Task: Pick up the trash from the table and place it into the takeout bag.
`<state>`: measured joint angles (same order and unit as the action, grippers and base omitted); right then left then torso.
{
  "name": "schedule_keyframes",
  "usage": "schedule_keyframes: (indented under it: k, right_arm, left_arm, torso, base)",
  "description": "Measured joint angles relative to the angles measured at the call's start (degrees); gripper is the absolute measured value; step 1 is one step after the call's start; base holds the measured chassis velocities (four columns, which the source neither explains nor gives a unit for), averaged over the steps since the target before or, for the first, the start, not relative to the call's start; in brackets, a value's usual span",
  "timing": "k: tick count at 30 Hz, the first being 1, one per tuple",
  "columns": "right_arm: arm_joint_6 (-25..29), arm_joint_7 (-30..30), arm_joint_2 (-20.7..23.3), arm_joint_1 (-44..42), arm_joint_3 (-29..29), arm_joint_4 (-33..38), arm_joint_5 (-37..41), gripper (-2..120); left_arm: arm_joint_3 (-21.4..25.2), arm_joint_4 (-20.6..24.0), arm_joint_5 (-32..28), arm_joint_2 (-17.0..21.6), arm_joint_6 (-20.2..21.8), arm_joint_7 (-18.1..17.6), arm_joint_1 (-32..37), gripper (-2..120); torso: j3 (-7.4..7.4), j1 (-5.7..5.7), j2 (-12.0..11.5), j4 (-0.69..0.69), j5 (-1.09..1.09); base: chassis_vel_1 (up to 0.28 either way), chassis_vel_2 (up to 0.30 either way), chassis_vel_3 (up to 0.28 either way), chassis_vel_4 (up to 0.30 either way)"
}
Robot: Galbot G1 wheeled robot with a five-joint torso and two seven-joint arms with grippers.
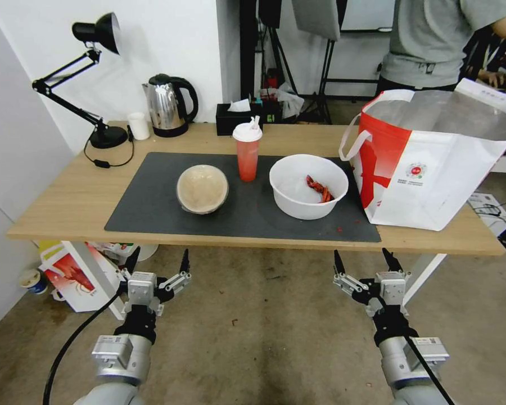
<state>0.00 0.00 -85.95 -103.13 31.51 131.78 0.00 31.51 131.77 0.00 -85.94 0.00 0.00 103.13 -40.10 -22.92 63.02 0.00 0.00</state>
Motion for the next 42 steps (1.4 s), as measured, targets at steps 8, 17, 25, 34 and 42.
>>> schedule_keyframes:
  k: [8,17,25,34,42]
  right_arm:
    - [0.0,0.0,0.0,0.0,0.0,0.0,0.0,100]
    - [0.0,0.0,0.0,0.0,0.0,0.0,0.0,100]
    - [0.0,0.2,0.1,0.3,-0.2,0.0,0.0,100]
    - [3.7,9.1,3.2,8.9,-5.5,0.0,-2.5,100]
    - [8.5,20.5,7.1,19.8,-12.2,-0.1,-6.0,100]
  left_arm:
    - [0.0,0.0,0.0,0.0,0.0,0.0,0.0,100]
    - [0.0,0.0,0.0,0.0,0.0,0.0,0.0,100]
    - [0.0,0.0,0.0,0.0,0.0,0.0,0.0,100]
    - [0.0,0.0,0.0,0.0,0.0,0.0,0.0,100]
    - [0.0,0.0,0.0,0.0,0.0,0.0,0.0,100]
  torso:
    - [0.00,0.00,0.0,0.00,0.00]
    - [0.00,0.00,0.0,0.00,0.00]
    - [0.00,0.00,0.0,0.00,0.00]
    - [0.00,0.00,0.0,0.01,0.00]
    - [-0.01,-0.01,0.0,0.00,0.00]
  base:
    - [0.000,0.000,0.000,0.000]
    - [0.000,0.000,0.000,0.000]
    - [0.000,0.000,0.000,0.000]
    - [0.000,0.000,0.000,0.000]
    - [0.000,0.000,0.000,0.000]
